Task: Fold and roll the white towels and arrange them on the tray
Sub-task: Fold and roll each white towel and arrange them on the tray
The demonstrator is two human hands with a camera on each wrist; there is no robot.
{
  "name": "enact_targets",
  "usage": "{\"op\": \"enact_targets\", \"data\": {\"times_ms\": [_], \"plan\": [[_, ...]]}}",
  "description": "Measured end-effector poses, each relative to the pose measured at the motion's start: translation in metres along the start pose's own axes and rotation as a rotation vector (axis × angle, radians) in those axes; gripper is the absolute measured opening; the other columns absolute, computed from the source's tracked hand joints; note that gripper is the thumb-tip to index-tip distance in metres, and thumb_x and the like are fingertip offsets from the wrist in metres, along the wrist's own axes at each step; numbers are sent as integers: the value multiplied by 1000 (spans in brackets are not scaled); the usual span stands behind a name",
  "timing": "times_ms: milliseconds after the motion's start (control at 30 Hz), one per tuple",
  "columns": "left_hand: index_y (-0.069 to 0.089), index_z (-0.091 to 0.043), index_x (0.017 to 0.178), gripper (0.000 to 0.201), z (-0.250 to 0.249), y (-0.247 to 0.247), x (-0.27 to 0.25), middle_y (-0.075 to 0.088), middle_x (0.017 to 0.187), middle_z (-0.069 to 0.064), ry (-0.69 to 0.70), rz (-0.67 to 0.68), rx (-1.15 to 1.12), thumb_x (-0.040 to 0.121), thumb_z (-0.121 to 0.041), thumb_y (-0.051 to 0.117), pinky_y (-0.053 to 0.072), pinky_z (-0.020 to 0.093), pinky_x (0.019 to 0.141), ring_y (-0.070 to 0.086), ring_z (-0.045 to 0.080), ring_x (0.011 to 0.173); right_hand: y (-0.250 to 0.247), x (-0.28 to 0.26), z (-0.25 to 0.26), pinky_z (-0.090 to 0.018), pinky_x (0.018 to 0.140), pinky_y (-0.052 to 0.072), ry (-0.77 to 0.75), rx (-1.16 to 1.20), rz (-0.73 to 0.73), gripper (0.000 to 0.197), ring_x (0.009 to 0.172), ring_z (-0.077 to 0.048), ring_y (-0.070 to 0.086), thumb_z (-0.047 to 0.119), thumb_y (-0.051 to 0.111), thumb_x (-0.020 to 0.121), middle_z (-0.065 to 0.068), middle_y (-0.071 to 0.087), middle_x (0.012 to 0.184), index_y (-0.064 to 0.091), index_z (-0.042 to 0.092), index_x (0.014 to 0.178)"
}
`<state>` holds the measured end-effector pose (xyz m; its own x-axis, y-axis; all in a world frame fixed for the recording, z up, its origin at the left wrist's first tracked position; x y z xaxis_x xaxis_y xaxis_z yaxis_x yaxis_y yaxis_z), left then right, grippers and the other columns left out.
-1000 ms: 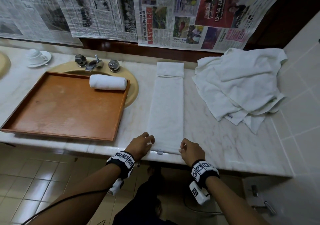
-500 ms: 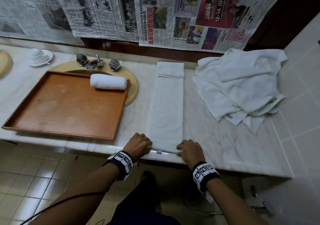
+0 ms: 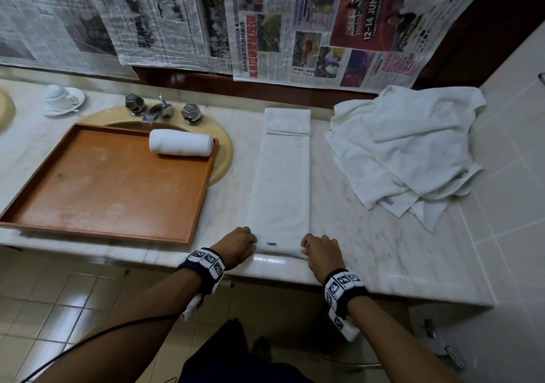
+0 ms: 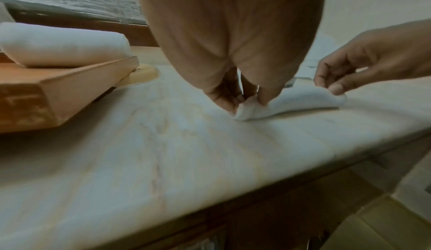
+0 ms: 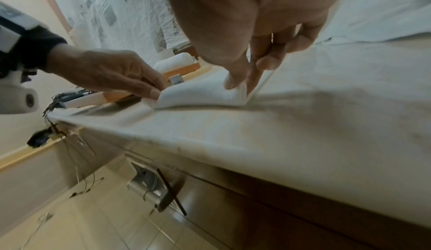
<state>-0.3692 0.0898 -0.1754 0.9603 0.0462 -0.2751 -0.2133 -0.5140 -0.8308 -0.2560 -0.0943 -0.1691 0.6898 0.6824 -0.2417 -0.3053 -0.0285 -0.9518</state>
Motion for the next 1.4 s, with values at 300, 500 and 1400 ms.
{"op": "enact_targets", "data": {"times_ms": [300, 500, 1400], "plan": [[60, -22, 104, 14, 3, -21, 12, 64, 101, -4, -95, -111, -35, 91, -22, 64, 46, 32, 75, 58, 18, 79, -9, 2, 8, -33, 56, 39, -9, 41, -138, 27, 77, -21, 53, -3, 59, 75, 4, 55, 83, 56, 23, 80], [73, -17, 91, 17, -11, -4, -2, 63, 103, -1, 50, -170, 263, 88, -21, 56, 46, 34, 62, 61, 25, 77, 1, -10, 12, -29, 52, 41, -112, -17, -110, 34, 70, -20, 60, 5, 47, 65, 5, 63, 88, 68, 26, 82], [48, -13, 123, 54, -16, -5, -4, 57, 104, 10, -97, -129, -6, 78, 14, 40, 39, 31, 72, 52, 25, 88, -11, 6, 0, -31, 83, 40, 2, 171, -33, 23, 90, -19, 56, 7, 62, 87, 12, 57, 81, 60, 26, 100]]}}
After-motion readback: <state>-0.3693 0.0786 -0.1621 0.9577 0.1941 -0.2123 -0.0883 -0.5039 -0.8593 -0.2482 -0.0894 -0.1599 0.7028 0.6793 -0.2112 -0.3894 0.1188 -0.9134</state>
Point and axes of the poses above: each hand's wrist, its own x-axis towards the middle knuckle, its own y-axis out of the palm, z = x × y, the point moved 7 cm from there along x, towards the middle knuckle
